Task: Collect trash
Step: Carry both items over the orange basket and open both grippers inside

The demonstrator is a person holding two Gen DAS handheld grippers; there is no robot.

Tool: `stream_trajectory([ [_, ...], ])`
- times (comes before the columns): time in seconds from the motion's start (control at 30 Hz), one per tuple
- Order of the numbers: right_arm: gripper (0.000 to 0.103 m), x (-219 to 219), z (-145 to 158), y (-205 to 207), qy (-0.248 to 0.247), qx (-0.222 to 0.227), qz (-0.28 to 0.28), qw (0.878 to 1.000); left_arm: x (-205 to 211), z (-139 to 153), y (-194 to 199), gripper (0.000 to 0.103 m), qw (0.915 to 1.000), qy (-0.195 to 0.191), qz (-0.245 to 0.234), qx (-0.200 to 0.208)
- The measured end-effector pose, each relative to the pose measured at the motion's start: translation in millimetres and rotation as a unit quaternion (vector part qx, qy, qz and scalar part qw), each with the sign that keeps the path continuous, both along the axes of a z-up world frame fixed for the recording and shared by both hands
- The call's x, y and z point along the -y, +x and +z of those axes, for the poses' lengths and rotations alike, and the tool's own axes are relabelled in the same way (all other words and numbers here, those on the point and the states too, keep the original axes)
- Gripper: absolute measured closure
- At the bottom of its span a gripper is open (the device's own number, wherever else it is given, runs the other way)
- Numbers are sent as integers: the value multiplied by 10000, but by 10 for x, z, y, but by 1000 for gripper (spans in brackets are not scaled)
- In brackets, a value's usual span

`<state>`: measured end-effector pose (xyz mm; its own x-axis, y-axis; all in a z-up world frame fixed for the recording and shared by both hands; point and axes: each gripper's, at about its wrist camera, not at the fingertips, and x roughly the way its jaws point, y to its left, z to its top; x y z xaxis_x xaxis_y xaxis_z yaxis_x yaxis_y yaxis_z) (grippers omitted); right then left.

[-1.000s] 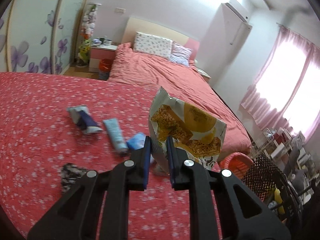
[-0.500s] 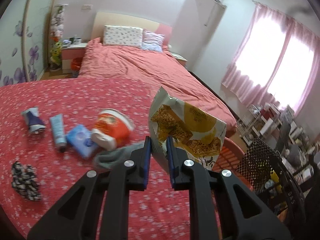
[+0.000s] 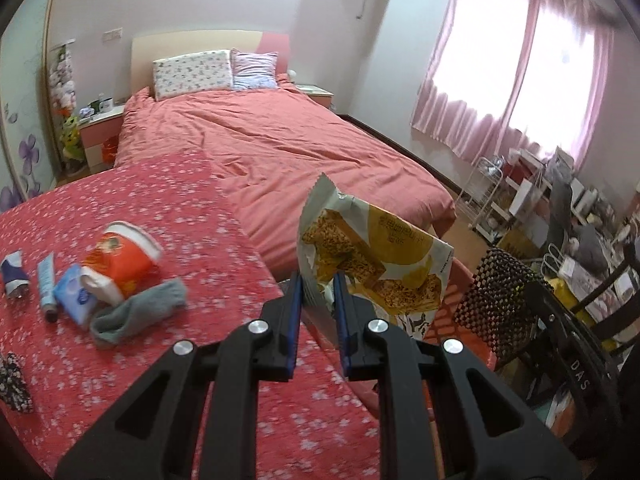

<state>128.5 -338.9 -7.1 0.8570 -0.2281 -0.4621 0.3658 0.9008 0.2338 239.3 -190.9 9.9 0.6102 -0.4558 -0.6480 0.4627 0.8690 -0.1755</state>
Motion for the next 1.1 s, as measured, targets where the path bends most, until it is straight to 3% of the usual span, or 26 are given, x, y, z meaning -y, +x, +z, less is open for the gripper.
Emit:
stream_trajectory([
  [0.37, 100, 275, -133, 31, 289, -133, -201, 9993, 488, -272, 29, 86, 9991, 205, -301, -235],
  [0.57, 99, 419, -209, 70, 661, -262, -97, 9974, 608, -398, 55, 76, 9978, 266, -483, -377],
  [0.73, 86, 390, -282, 87, 822, -419, -41, 9957, 594, -490, 97, 68, 9968, 309, -535, -501],
  [0.8, 75, 374, -293, 78, 857, -432, -20, 9954, 581, -515, 111, 64, 9967, 297, -513, -555],
  [1.1, 74, 333, -226, 68, 794, -433, -19, 9959, 231, -479, 131, 51, 9981, 330, -182, -481],
])
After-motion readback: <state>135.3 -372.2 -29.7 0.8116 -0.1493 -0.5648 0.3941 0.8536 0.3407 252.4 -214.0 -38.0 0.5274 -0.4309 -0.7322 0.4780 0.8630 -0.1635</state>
